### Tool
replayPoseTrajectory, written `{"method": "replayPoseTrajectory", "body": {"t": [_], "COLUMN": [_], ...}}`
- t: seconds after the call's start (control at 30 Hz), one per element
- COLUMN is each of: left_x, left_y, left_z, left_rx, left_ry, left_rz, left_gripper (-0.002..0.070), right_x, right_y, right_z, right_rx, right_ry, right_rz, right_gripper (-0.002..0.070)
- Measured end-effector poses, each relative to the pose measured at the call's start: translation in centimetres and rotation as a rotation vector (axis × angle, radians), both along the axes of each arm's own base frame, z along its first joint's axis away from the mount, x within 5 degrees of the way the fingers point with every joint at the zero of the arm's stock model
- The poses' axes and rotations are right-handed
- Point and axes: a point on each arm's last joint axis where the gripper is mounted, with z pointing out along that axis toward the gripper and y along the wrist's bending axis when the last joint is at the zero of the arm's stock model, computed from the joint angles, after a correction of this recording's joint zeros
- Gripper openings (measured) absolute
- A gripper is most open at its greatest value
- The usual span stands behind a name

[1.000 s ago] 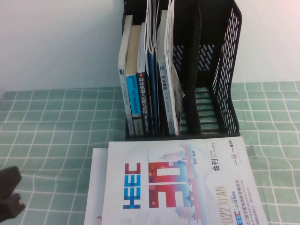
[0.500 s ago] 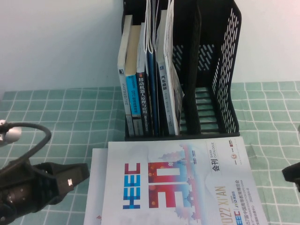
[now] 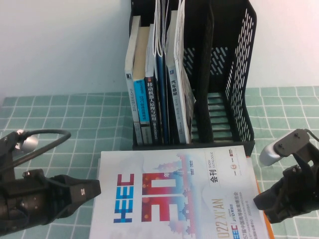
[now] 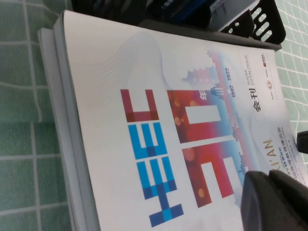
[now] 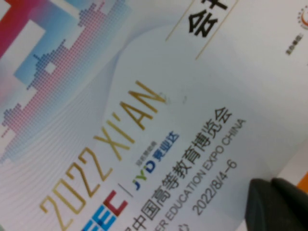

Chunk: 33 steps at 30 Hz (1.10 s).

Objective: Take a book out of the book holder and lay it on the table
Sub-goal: Hold the bookshelf

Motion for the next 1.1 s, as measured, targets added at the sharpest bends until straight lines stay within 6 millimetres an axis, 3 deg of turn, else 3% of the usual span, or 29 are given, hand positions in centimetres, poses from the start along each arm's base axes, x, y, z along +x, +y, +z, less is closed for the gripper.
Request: {"method": "replayPoseTrajectory", "body": {"t": [0.23,0.47,0.63,0.93,1.1], "left_x": [0.1,0.9,1.8,2.9,3.1], "left_y": [0.2,0.1,-0.2,-0.1,-0.1], "left_z": [-0.4,-1.5,-2.2,-2.2,-2.0], "left_rx": [0.06,0.104,0.097,0.051,0.029], "left_ry": [0.002,0.108,0.17,0.175,0.167], "left_rz": [-0.017,-0.076,-0.096,-0.015,0.015], "left_gripper": [-0.0003,-0.0003,-0.0003,-0.0003,-0.0003], "right_x": [-0.1,0.1,0.5,2.1,2.1], "right_y": [1.3,3.3,3.6,0.7,-0.8], "right_z": [0.2,-0.5,-0.7,1.5,0.9], "right_rx": [0.047,0.12,0.151,0.05,-0.025], "right_ry": [0.012,0.023,0.002,-0.106,-0.034], "right_rz": [-0.002,0.036,0.026,0.026,0.021], "right_gripper": [-0.0002,-0.0002,-0.0002,-0.0002,-0.0002]}}
